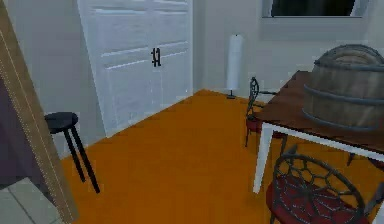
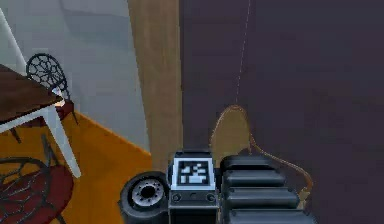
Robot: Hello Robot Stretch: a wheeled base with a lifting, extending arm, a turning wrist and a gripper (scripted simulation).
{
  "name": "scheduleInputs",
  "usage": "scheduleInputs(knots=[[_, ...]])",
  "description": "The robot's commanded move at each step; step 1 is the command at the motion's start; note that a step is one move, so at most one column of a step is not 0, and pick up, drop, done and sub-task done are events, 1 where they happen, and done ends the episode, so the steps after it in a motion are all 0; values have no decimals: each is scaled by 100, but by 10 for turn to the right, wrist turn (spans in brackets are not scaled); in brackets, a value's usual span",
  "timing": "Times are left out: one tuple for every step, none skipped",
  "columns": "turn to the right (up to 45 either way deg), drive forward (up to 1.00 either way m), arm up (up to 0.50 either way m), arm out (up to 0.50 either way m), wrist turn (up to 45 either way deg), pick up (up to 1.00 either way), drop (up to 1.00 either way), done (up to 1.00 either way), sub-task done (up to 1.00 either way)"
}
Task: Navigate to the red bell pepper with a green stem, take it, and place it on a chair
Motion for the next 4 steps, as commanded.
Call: scheduleInputs(knots=[[450, 0, 0, 0, 0, 0, 0, 0, 0], [120, 0, 0, 0, 0, 0, 0, 0, 0], [-450, 0, 0, 0, 0, 0, 0, 0, 0], [-450, 0, 0, 0, 0, 0, 0, 0, 0]])
